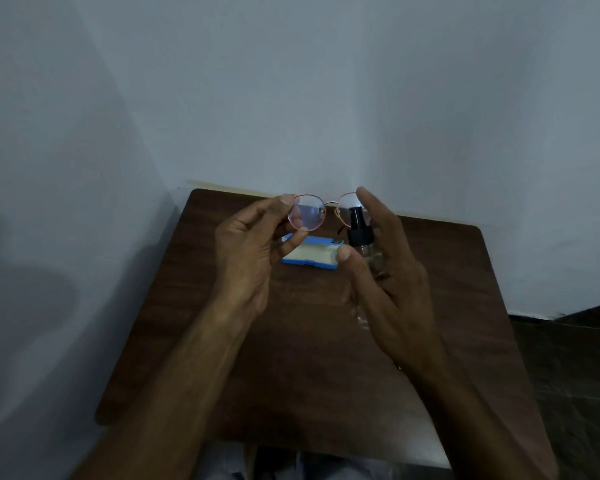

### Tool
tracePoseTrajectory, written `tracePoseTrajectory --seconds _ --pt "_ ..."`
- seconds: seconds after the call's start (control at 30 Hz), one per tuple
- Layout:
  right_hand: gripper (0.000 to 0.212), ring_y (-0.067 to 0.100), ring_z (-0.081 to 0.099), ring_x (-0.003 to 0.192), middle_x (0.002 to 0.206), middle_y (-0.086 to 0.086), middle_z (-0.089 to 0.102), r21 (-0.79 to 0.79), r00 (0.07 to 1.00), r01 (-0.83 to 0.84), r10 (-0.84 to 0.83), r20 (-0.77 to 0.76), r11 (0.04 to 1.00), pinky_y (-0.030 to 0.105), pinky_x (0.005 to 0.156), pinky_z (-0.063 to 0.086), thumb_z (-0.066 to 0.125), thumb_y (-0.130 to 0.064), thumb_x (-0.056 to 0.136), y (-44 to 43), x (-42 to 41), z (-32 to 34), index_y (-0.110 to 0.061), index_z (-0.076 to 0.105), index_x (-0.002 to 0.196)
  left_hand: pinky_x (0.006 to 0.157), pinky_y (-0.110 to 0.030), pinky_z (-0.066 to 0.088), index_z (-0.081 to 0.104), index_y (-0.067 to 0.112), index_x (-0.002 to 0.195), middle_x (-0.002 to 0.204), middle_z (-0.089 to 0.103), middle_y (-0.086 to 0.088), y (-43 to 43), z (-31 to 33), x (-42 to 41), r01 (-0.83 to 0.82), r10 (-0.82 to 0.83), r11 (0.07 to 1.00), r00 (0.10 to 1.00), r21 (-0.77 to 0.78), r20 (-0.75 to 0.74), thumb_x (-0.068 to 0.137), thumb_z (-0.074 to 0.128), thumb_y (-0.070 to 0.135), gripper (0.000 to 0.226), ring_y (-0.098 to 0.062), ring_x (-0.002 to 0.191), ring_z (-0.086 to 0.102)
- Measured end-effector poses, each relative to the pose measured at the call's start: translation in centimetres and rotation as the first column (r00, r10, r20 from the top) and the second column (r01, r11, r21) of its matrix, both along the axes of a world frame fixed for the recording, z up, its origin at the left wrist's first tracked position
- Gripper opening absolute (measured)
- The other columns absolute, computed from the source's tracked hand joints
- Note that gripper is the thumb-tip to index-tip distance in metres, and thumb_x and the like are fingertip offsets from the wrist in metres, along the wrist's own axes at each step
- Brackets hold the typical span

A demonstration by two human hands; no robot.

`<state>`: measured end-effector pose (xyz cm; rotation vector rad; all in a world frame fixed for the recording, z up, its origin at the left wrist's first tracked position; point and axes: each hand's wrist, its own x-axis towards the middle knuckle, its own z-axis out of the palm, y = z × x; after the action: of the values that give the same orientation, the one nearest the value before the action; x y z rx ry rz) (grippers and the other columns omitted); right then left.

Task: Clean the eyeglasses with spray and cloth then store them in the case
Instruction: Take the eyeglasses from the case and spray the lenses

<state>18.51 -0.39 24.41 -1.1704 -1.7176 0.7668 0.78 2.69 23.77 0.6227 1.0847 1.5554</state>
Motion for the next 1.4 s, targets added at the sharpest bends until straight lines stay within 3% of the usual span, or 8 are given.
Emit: tracePoseTrajectory --seconds 0.1,0.3,0.63,0.77,0.87,1.0,1.17,1.4 --pt "0.06 -0.006 0.056 0.127 0.154 -0.009 0.055 0.207 0.959 0.071 -0.124 0.254 0.976 0.023 0.094 0.058 0.057 -0.034 0.104 -0.5 -0.9 0.1 -0.029 0.038 0.161 0.072 -0.027 0.062 0.08 0.011 0.099 0.094 0.077 -0.007 -1.3 0.2 -0.3 -0.004 0.004 1.0 1.0 0.009 -0.016 0.097 0.069 0.012 0.011 -0.019 0.089 0.075" --pt "0.059 0.024 0.071 0.089 0.139 0.002 0.062 0.355 0.836 0.129 -0.294 0.463 0.926 0.042 0.056 0.061 0.062 -0.026 0.098 -1.4 -2.9 0.0 -0.036 0.036 0.151 0.074 -0.029 0.062 0.079 0.009 0.101 0.095 0.079 -0.007 -3.0 0.0 -1.0 -0.003 0.003 1.0 0.999 -0.026 0.032 0.097 0.069 0.01 0.012 -0.02 0.092 0.075" --pt "0.067 0.026 0.071 0.088 0.136 0.006 0.063 0.34 0.796 0.174 -0.336 0.504 0.924 0.039 0.056 0.059 0.07 -0.022 0.097 -1.8 -3.7 -1.0 -0.035 0.035 0.153 0.071 -0.027 0.063 0.081 0.016 0.09 0.086 0.079 -0.003 -3.7 0.3 -1.9 0.002 0.003 0.998 0.996 -0.055 0.085 0.096 0.069 0.009 0.015 -0.017 0.086 0.076" --pt "0.053 0.025 0.071 0.083 0.131 0.004 0.066 0.376 0.775 0.157 -0.35 0.526 0.913 0.028 0.057 0.047 0.063 -0.027 0.097 -2.0 -4.2 -1.1 -0.031 0.046 0.147 0.072 -0.028 0.063 0.081 0.015 0.091 0.086 0.079 -0.003 -3.6 0.1 -2.0 0.003 0.002 0.998 0.996 -0.057 0.087 0.096 0.069 0.009 0.015 -0.017 0.085 0.075" --pt "0.058 0.023 0.07 0.085 0.132 0.002 0.064 0.342 0.79 0.162 -0.329 0.517 0.926 0.033 0.056 0.055 0.065 -0.025 0.096 -2.1 -4.3 -1.2 -0.032 0.042 0.149 0.071 -0.028 0.063 0.08 0.013 0.093 0.087 0.08 -0.004 -3.4 -0.2 -2.1 0.0 0.006 0.998 0.996 -0.063 0.092 0.096 0.069 0.008 0.013 -0.017 0.085 0.076" --pt "0.053 0.017 0.067 0.081 0.13 0.0 0.064 0.368 0.787 0.151 -0.337 0.517 0.917 0.025 0.06 0.042 0.064 -0.026 0.098 -2.3 -4.3 -1.4 -0.032 0.045 0.147 0.072 -0.029 0.063 0.08 0.014 0.093 0.088 0.08 -0.004 -3.2 -0.4 -2.3 0.008 -0.003 0.998 0.996 -0.065 0.084 0.097 0.069 0.009 0.012 -0.016 0.085 0.077" --pt "0.064 0.02 0.068 0.082 0.136 0.003 0.06 0.36 0.781 0.188 -0.362 0.509 0.914 0.033 0.055 0.054 0.067 -0.022 0.098 -1.4 -4.7 -1.7 -0.034 0.035 0.152 0.072 -0.029 0.063 0.08 0.014 0.093 0.088 0.079 -0.004 -3.0 -0.6 -2.2 0.027 -0.021 0.997 0.997 -0.069 0.08 0.096 0.07 0.01 0.011 -0.018 0.086 0.076" --pt "0.064 0.021 0.068 0.082 0.121 0.005 0.067 0.339 0.806 0.271 -0.405 0.433 0.901 0.034 0.054 0.056 0.07 -0.017 0.097 -1.0 -4.4 -2.6 -0.034 0.037 0.149 0.074 -0.029 0.062 0.078 0.006 0.108 0.093 0.079 -0.008 -2.6 -1.5 -2.3 0.03 -0.022 0.995 0.996 -0.093 0.081 0.096 0.071 0.011 0.015 -0.019 0.087 0.076"
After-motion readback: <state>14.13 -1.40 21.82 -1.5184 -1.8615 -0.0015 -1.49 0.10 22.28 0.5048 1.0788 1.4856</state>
